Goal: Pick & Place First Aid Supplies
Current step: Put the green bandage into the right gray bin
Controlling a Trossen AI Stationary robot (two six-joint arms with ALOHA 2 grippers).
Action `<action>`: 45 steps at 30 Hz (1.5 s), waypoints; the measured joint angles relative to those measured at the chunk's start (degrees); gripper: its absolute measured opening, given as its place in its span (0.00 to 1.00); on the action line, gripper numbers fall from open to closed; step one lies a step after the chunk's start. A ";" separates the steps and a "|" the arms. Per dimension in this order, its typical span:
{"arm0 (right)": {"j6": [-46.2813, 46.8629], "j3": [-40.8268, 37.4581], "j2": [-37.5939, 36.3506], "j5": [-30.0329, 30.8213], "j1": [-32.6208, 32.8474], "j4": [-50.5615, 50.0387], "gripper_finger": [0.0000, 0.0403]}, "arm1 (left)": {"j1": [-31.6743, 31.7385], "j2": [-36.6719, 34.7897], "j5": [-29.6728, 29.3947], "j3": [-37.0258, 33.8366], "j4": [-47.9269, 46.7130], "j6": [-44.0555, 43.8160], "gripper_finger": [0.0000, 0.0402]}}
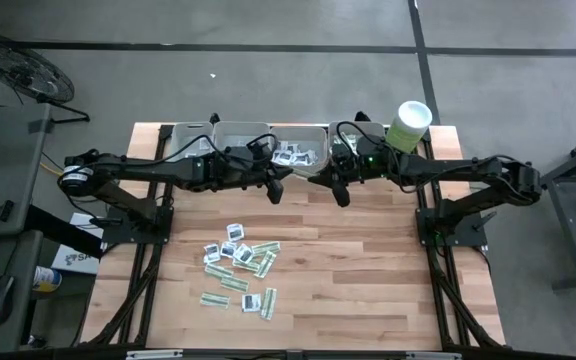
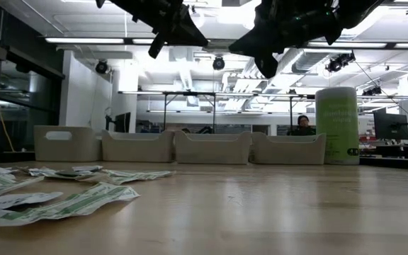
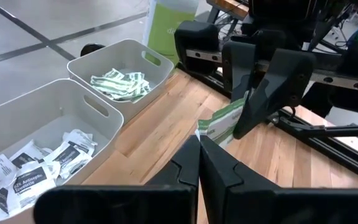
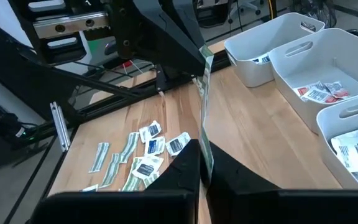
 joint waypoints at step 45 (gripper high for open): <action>1.86 -0.02 -0.03 20.60 -22.75 -26.38 0.00 | 0.02 -7.98 -5.79 0.00 -12.31 2.03 0.36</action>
